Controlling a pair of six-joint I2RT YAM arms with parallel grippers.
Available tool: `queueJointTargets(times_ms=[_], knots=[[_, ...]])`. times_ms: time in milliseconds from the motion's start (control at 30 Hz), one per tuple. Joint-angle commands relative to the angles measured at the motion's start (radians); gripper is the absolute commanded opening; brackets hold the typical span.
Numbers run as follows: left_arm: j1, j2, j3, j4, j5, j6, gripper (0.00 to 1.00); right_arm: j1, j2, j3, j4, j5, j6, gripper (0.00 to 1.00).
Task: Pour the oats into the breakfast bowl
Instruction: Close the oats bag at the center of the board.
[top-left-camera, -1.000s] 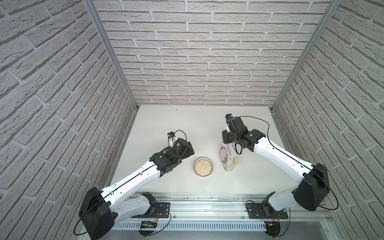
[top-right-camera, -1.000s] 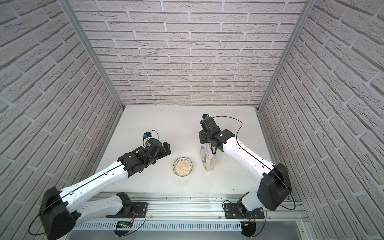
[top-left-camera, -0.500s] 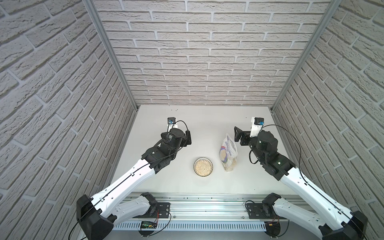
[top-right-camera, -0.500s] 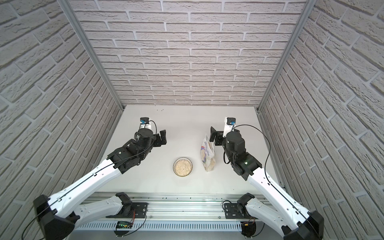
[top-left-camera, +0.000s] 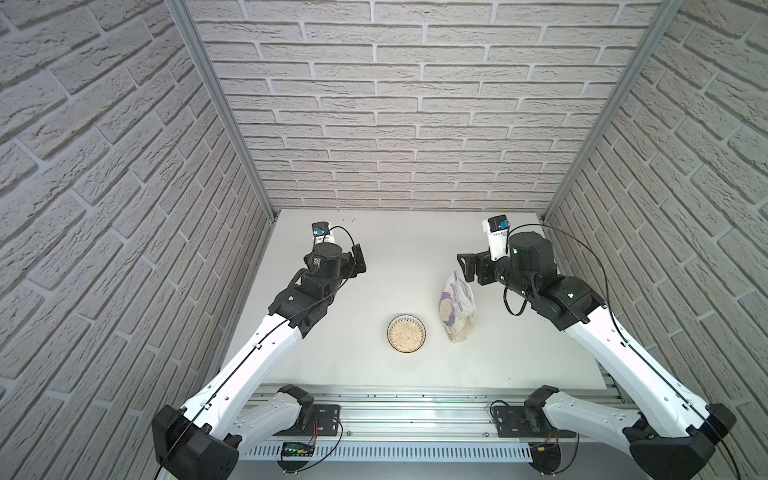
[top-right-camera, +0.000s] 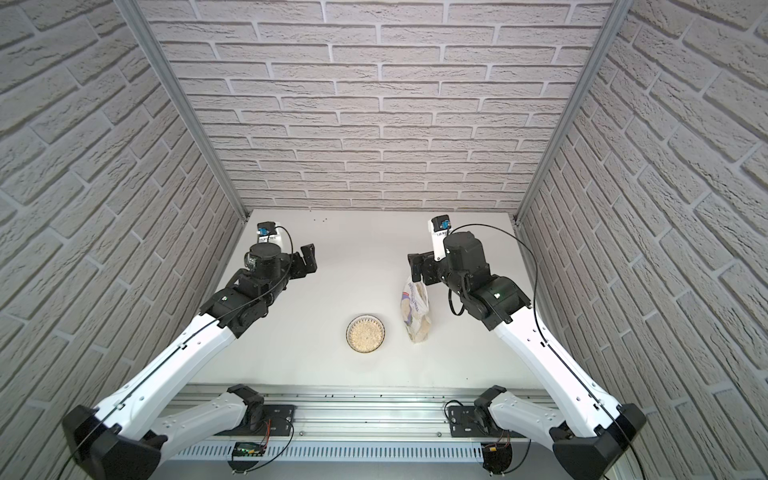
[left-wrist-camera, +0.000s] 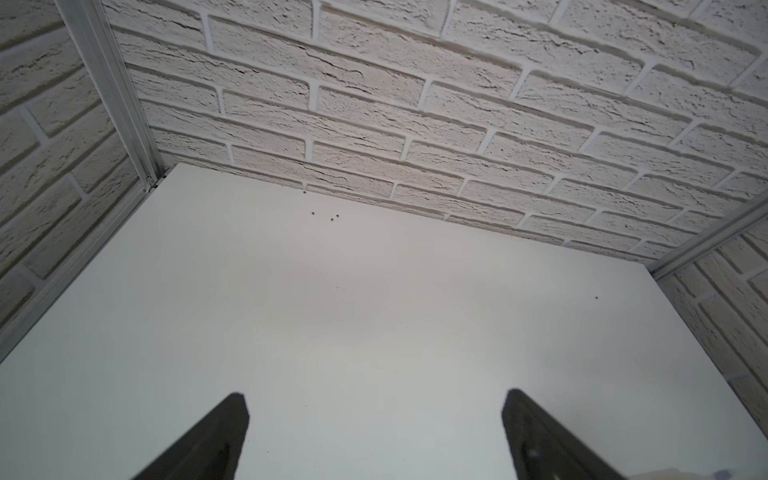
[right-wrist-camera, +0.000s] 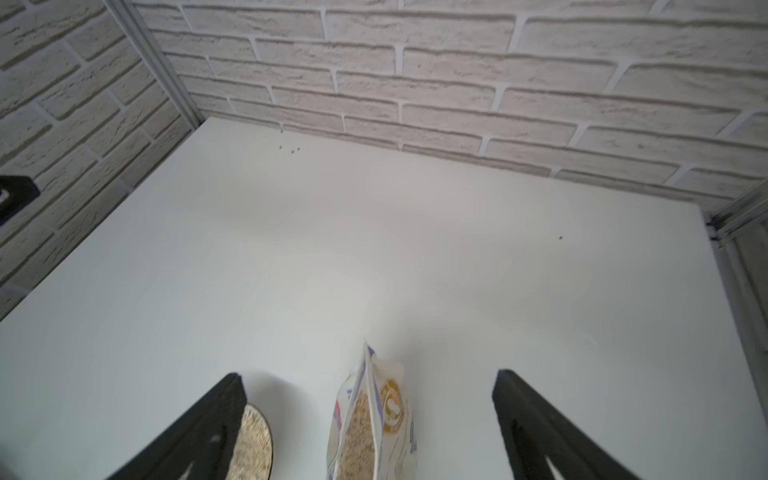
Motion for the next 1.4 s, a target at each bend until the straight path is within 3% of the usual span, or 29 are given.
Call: queueJointTargets(times_ms=[0,167,367,633,733,867,1000,1133,1167,1200,1233,1367], knots=[[0.003,-0.034,-0.037,-0.025,0.029,-0.040,0.98,-0.002,0.006,0.052,-0.303,-0.104,0.081,0.94],[0.004,-0.060,-0.054,-0.075,0.029,-0.075,0.98,0.006,0.018,0.030,-0.431,-0.114,0.143,0.86],[0.003,-0.085,-0.086,-0.092,0.050,-0.125,0.98,0.031,0.040,-0.026,-0.389,-0.115,0.172,0.70],[0.004,-0.131,-0.150,-0.106,0.063,-0.194,0.98,0.059,0.135,-0.030,-0.344,-0.108,0.155,0.63],[0.004,-0.135,-0.160,-0.108,0.076,-0.208,0.98,0.062,0.166,-0.028,-0.327,-0.095,0.147,0.47],[0.004,-0.130,-0.162,-0.115,0.083,-0.219,0.98,0.070,0.213,-0.009,-0.328,-0.068,0.146,0.04],[0.004,-0.119,-0.165,-0.114,0.082,-0.235,0.98,0.123,0.178,-0.020,-0.303,0.077,0.169,0.03],[0.004,-0.105,-0.164,-0.107,0.090,-0.249,0.98,0.124,0.180,-0.014,-0.273,0.056,0.170,0.03],[0.003,-0.102,-0.164,-0.102,0.095,-0.250,0.98,0.124,0.195,-0.006,-0.273,0.058,0.171,0.11],[0.003,-0.099,-0.164,-0.099,0.099,-0.250,0.98,0.123,0.210,0.000,-0.273,0.068,0.171,0.29],[0.004,-0.097,-0.165,-0.096,0.103,-0.250,0.98,0.122,0.226,0.005,-0.272,0.075,0.168,0.37],[0.003,-0.085,-0.167,-0.085,0.124,-0.250,0.98,0.121,0.264,0.014,-0.245,0.091,0.158,0.37]])
